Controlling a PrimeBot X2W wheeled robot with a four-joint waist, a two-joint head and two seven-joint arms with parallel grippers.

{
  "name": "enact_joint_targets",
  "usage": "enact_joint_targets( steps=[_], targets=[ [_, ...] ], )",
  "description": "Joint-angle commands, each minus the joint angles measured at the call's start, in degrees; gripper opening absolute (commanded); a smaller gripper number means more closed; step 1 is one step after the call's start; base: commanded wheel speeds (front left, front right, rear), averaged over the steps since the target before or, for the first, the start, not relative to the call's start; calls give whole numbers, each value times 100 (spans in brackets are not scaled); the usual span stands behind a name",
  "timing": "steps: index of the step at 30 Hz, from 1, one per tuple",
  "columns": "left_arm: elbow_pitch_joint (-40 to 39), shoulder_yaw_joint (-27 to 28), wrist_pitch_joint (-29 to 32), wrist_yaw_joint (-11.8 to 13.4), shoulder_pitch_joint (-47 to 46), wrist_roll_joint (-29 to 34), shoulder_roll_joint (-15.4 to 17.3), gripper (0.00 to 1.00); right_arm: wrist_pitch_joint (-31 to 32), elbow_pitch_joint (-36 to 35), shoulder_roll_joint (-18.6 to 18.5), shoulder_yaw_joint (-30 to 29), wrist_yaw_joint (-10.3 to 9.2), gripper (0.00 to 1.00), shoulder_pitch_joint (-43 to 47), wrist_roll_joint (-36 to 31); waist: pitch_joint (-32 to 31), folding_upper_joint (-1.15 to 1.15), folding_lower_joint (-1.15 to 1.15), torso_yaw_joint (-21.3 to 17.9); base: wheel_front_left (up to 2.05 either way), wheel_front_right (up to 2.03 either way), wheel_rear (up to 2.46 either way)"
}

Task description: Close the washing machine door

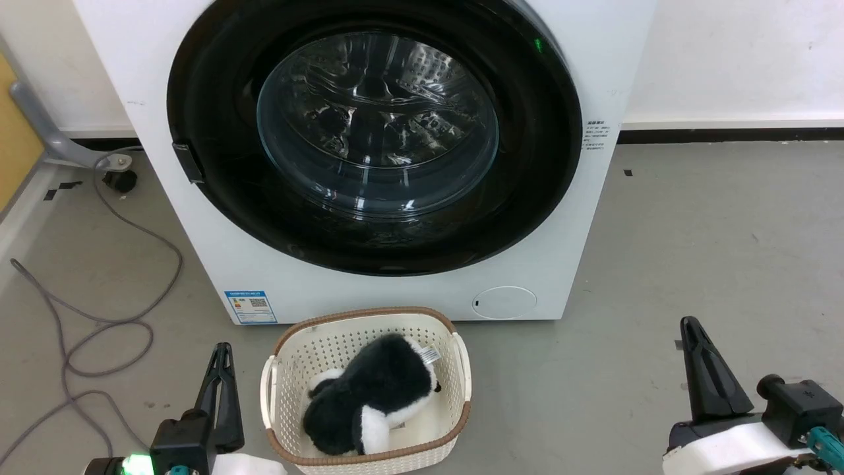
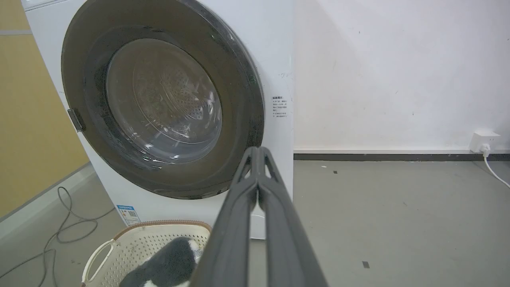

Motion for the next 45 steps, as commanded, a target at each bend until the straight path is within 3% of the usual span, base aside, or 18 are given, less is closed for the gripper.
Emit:
enact_joint_targets(
  steps=[1, 45],
  targets=[
    [7, 12, 39, -37, -90, 35, -9, 0, 42, -40, 9, 12, -1, 0, -16, -57, 0, 0, 0, 1, 0, 0, 0],
    [84, 161, 554, -473, -306, 97, -165, 0, 560, -182, 23, 111, -3, 0, -40, -378, 42, 0, 0, 104, 0, 0, 0]
  ],
)
